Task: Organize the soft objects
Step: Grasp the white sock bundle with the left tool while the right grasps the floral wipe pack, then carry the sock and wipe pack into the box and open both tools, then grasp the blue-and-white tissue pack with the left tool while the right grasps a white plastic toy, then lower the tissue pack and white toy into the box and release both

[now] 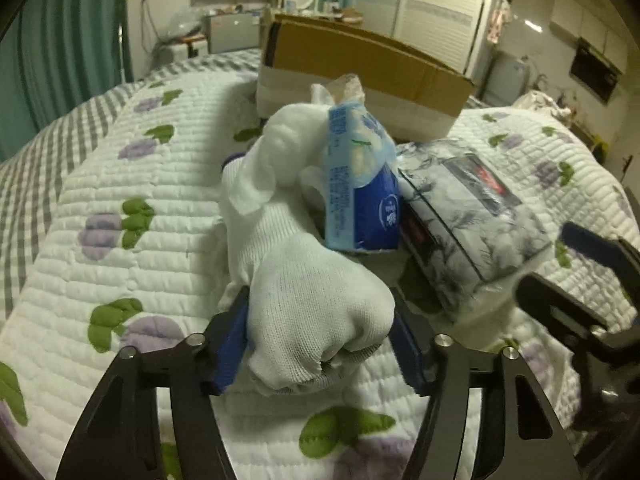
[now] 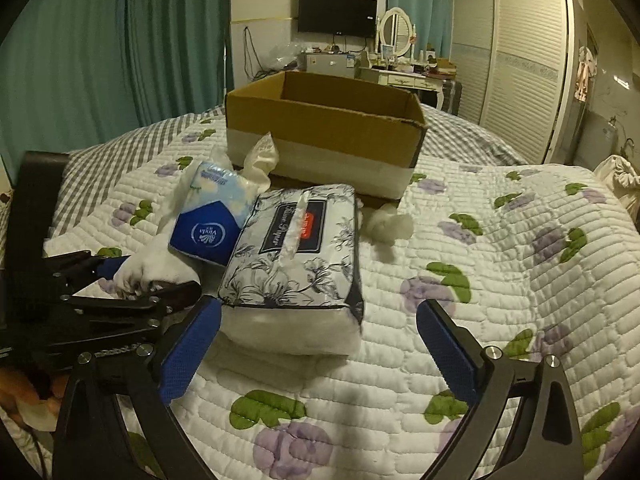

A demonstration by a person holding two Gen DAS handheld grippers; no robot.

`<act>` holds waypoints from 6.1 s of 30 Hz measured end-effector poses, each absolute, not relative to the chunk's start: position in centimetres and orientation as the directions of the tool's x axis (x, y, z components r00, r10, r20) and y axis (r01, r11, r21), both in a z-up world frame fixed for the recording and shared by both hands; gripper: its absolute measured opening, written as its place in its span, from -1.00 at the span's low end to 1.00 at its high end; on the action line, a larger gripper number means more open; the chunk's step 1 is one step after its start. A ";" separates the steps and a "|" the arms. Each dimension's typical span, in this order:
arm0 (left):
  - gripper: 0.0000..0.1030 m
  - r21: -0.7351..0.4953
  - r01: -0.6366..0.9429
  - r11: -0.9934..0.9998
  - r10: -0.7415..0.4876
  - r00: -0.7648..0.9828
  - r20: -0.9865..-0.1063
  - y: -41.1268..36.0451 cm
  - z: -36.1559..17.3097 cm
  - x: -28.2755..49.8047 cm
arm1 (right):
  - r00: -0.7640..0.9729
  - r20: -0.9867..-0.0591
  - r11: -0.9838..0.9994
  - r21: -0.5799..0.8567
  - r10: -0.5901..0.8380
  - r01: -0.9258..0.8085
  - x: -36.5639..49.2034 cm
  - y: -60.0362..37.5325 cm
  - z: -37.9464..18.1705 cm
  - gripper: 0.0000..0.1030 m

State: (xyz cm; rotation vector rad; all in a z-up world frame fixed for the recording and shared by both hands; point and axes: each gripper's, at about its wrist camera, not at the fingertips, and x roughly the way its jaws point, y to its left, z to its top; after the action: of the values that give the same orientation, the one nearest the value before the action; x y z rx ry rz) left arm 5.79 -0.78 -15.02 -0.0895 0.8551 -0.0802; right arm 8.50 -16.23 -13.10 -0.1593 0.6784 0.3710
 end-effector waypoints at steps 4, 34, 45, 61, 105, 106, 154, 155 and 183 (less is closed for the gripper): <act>0.08 -0.084 0.023 0.996 -0.079 0.652 -0.754 -0.1 -14.6 4.6 | 0.700 -0.645 0.909 -0.021 0.306 -0.417 8.4 -15.3 -13.4 0.87; 0.07 -0.098 0.058 0.994 -0.106 0.782 -0.614 -0.8 -3.7 -0.6 | 0.755 -0.499 0.881 0.034 0.424 -0.472 3.8 -17.7 -6.1 0.34; 0.07 -0.030 0.117 0.993 -0.115 0.842 -0.528 -2.8 1.5 8.9 | 0.784 -0.420 0.867 0.013 0.457 -0.498 11.3 -19.8 3.1 0.34; 0.07 0.044 0.089 0.995 -0.041 0.778 -0.627 -3.0 -4.9 25.8 | 0.702 -0.528 0.847 0.065 0.478 -0.528 33.1 -16.7 -1.2 0.34; 0.85 -0.042 -0.317 0.948 0.225 0.754 -0.617 -2.8 -7.0 9.2 | 0.662 -0.624 0.798 -0.100 0.415 -0.595 22.7 -17.5 -3.7 0.92; 0.85 -0.051 -0.325 0.944 0.221 0.742 -0.633 -2.8 -8.1 9.4 | 0.647 -0.641 0.791 -0.099 0.413 -0.603 23.3 -17.5 -5.0 0.85; 0.02 -0.089 -0.195 0.977 0.105 0.796 -0.596 -4.3 -3.9 5.4 | 0.652 -0.559 0.780 -0.016 0.512 -0.626 18.8 -18.1 -0.5 -0.55; 0.02 -0.087 -0.187 0.979 0.102 0.806 -0.583 -4.2 -3.0 5.8 | 0.662 -0.546 0.780 -0.026 0.513 -0.625 18.8 -17.9 0.2 -0.55; 0.02 0.038 -0.063 0.997 0.073 0.807 -0.586 -2.8 -2.8 27.9 | 0.683 -0.551 0.811 -0.018 0.480 -0.585 35.4 -13.6 0.2 -0.55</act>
State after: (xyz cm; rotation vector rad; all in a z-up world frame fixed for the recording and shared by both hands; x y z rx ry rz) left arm 27.88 -2.79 -2.80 0.0171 0.6275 0.0726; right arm 35.44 -13.59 0.24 -0.1988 0.5585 0.6013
